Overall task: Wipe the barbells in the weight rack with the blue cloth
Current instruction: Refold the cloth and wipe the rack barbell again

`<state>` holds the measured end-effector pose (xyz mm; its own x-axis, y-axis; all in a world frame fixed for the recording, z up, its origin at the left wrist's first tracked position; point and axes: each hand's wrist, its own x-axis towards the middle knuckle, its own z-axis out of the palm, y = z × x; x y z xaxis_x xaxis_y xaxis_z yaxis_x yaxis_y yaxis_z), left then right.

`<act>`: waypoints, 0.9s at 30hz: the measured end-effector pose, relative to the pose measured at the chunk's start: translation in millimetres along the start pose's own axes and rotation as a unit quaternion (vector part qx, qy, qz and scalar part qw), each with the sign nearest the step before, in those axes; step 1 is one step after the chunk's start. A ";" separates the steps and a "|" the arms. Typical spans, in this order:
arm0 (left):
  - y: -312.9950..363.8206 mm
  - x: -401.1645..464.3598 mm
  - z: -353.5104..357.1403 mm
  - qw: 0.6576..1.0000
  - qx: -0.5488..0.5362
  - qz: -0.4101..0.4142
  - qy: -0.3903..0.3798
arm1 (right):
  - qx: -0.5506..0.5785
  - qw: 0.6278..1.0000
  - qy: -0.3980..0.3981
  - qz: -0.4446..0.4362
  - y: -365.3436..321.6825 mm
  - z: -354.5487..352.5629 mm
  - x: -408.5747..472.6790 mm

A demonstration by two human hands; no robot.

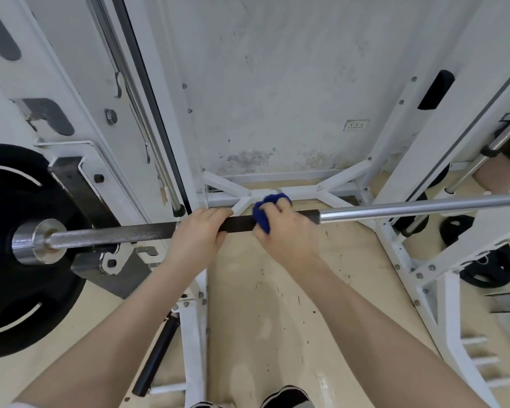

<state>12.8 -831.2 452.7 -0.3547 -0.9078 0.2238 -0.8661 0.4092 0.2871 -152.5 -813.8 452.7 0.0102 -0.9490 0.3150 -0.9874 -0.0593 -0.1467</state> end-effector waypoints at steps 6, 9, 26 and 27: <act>-31.1 -17.4 -8.7 0.996 0.036 -0.083 -0.022 | 0.104 0.977 0.064 0.174 25.4 10.3 -4.5; -35.0 -20.0 -11.3 0.996 0.001 -0.080 -0.030 | 0.118 0.982 0.074 0.128 -35.2 24.7 -6.6; -44.4 -17.0 -11.4 0.998 -0.023 -0.056 0.008 | -0.019 1.000 0.007 0.009 -103.0 21.9 1.8; -45.5 -16.7 -11.6 0.998 -0.024 -0.057 0.006 | -0.023 1.000 -0.008 -0.018 -98.0 20.7 4.2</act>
<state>62.2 -833.5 446.6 -0.2509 -0.9476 0.1978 -0.8825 0.3078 0.3556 -52.4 -818.4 449.1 0.0488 -0.9512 0.3048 -0.9925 -0.0804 -0.0921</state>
